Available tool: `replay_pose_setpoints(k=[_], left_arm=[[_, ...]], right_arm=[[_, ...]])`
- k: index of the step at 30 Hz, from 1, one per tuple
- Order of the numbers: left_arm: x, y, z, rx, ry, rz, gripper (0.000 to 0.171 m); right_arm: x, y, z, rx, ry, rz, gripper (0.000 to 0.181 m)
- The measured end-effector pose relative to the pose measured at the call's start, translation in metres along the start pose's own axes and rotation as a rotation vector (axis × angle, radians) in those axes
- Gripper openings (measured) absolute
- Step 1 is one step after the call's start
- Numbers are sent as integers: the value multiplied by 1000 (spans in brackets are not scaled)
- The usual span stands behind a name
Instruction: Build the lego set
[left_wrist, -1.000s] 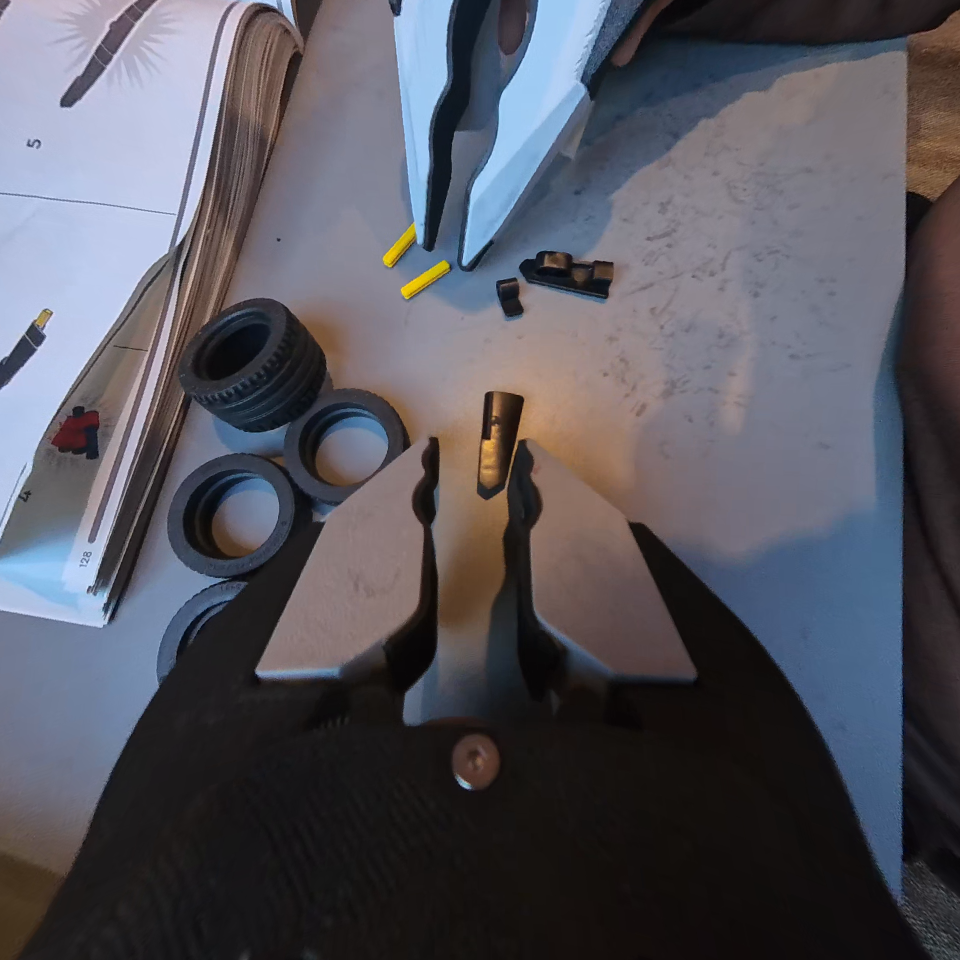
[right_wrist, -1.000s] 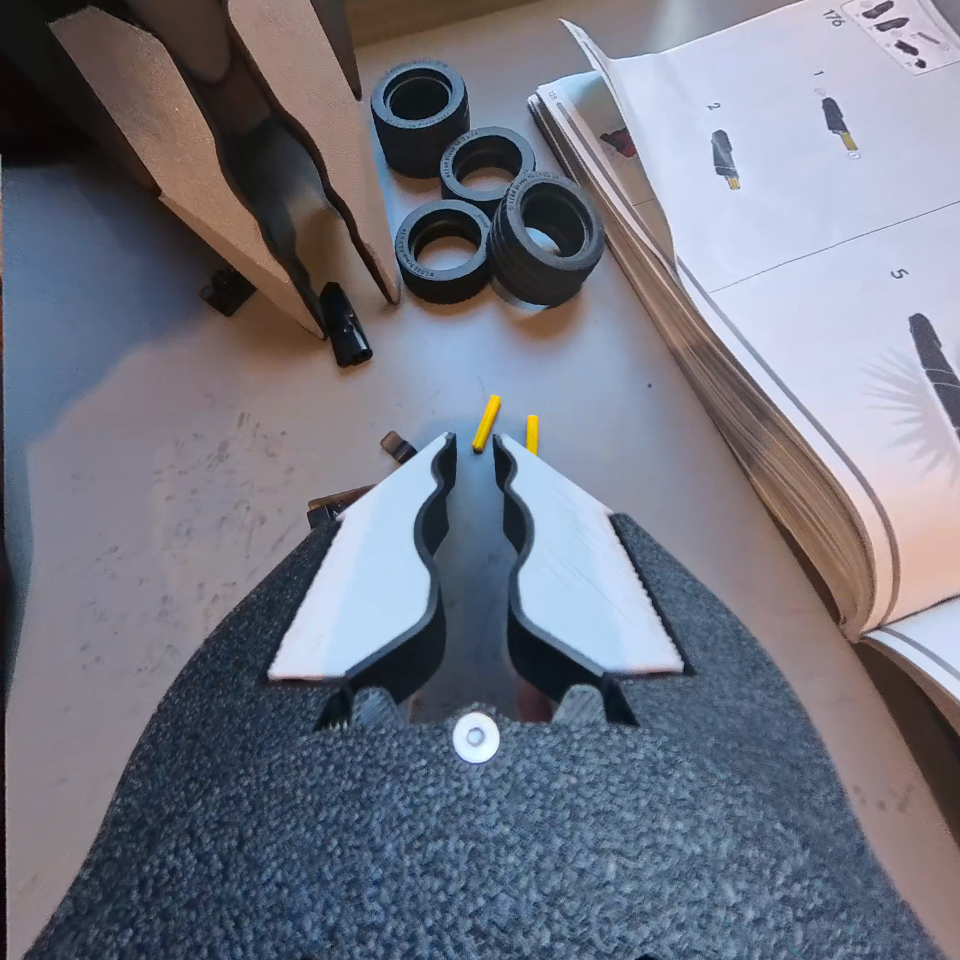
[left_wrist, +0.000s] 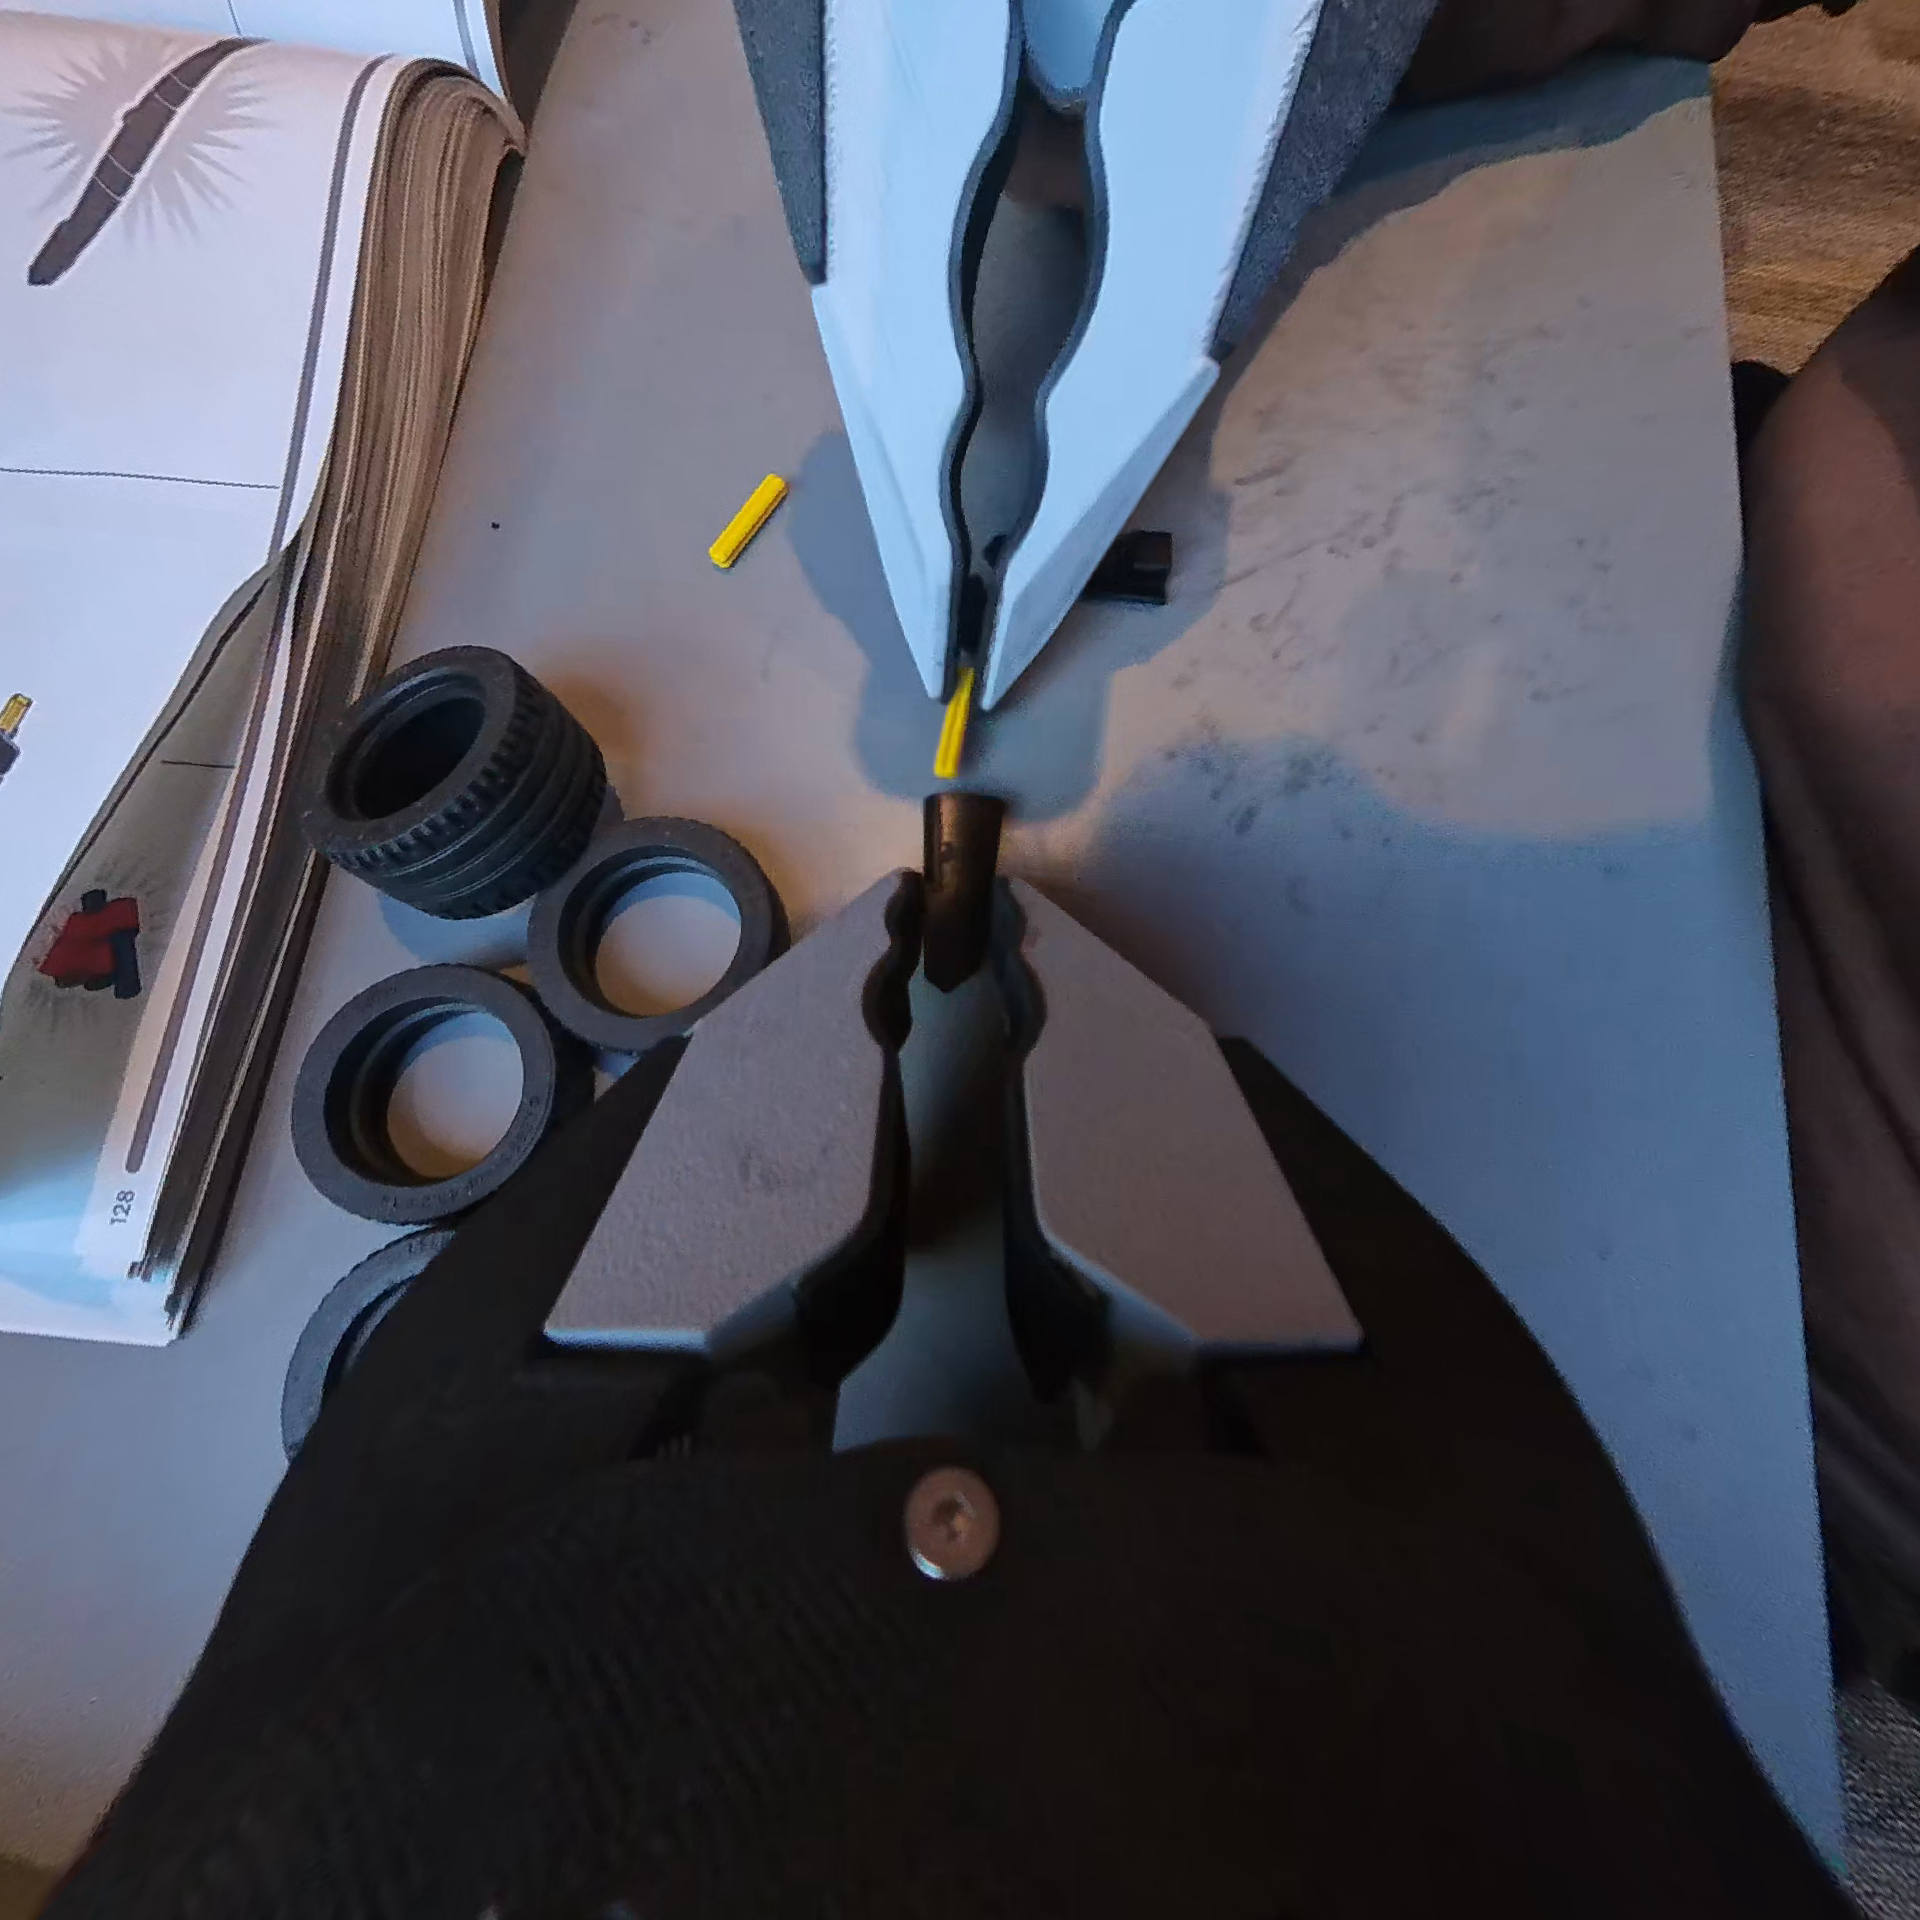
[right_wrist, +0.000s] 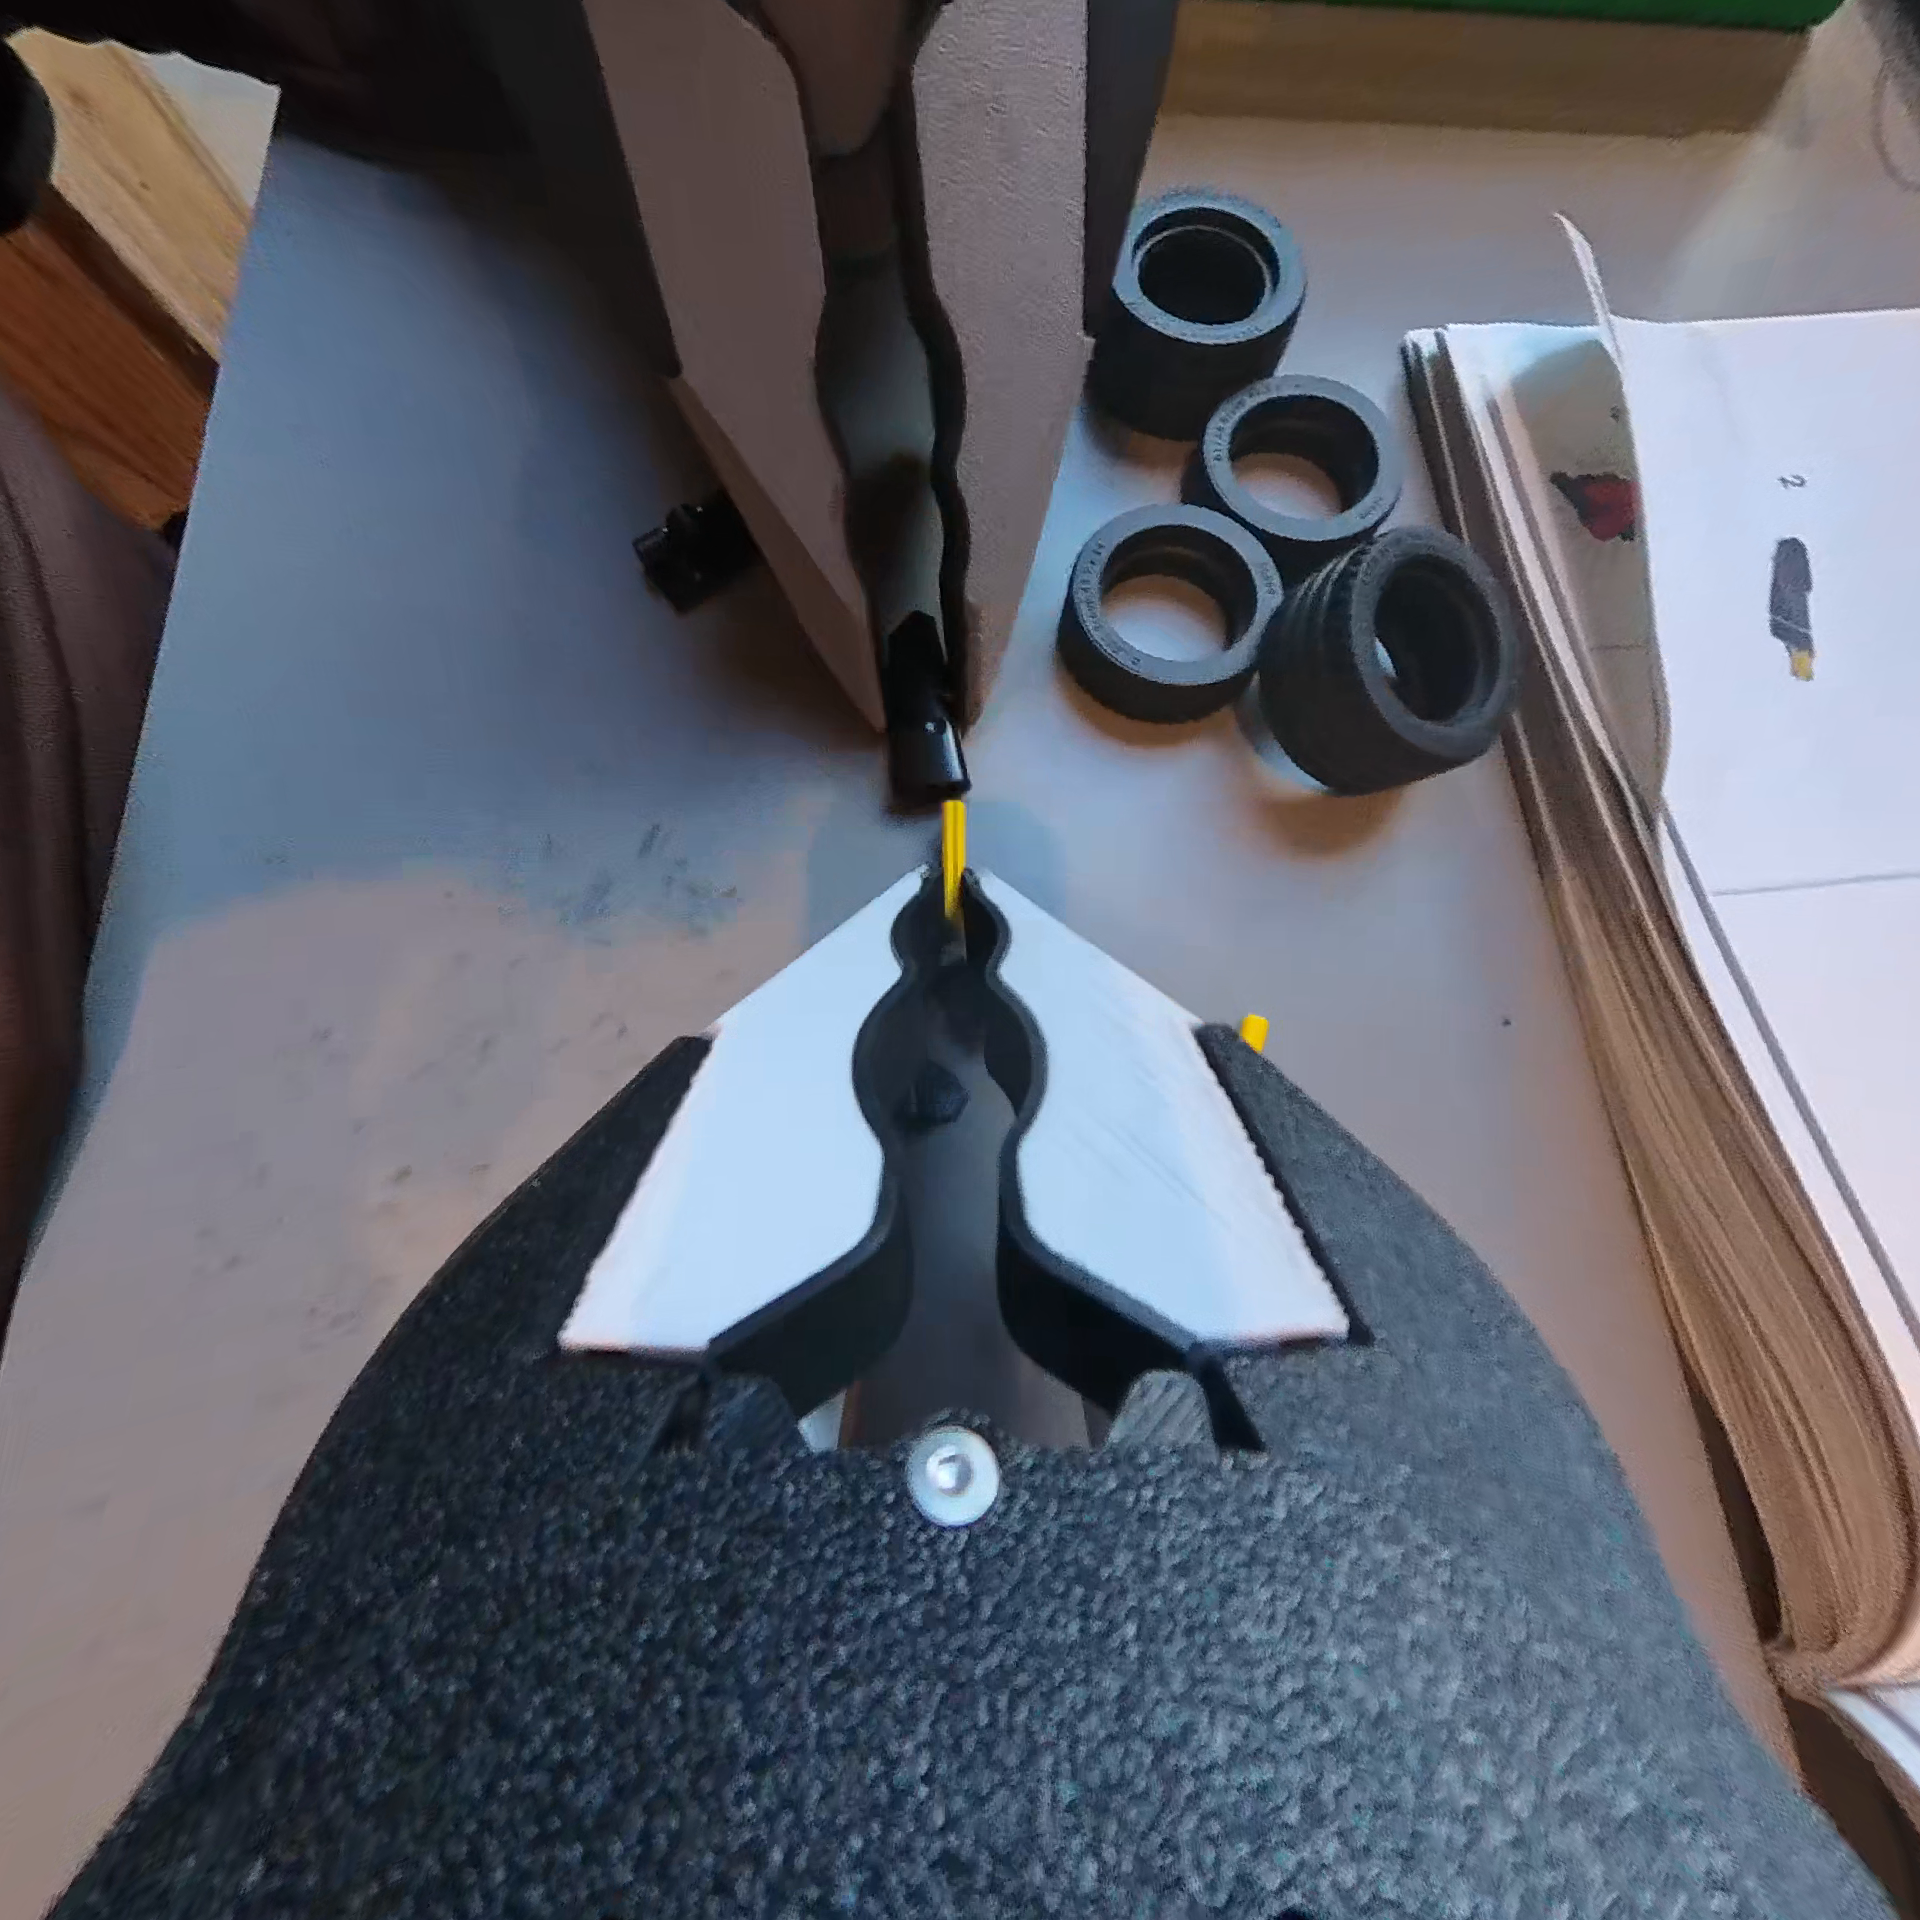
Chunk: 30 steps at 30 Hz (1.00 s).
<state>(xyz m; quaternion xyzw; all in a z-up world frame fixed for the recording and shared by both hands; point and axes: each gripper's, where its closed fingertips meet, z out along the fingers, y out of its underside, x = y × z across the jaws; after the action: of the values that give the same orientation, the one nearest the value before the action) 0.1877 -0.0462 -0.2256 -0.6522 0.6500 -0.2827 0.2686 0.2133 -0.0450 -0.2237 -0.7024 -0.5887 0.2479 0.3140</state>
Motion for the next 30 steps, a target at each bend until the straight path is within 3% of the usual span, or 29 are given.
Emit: replay_pose_setpoints(k=[9, 24, 30], left_arm=[[3, 1, -1, -1, 22, 36, 11], [5, 1, -1, 0, 44, 43, 10], [5, 1, -1, 0, 49, 41, 10]], right_arm=[[-5, -1, 3, -8, -32, 3, 1], [-4, -2, 3, -5, 44, -110, 1], [-5, -1, 4, -10, 6, -68, 1]])
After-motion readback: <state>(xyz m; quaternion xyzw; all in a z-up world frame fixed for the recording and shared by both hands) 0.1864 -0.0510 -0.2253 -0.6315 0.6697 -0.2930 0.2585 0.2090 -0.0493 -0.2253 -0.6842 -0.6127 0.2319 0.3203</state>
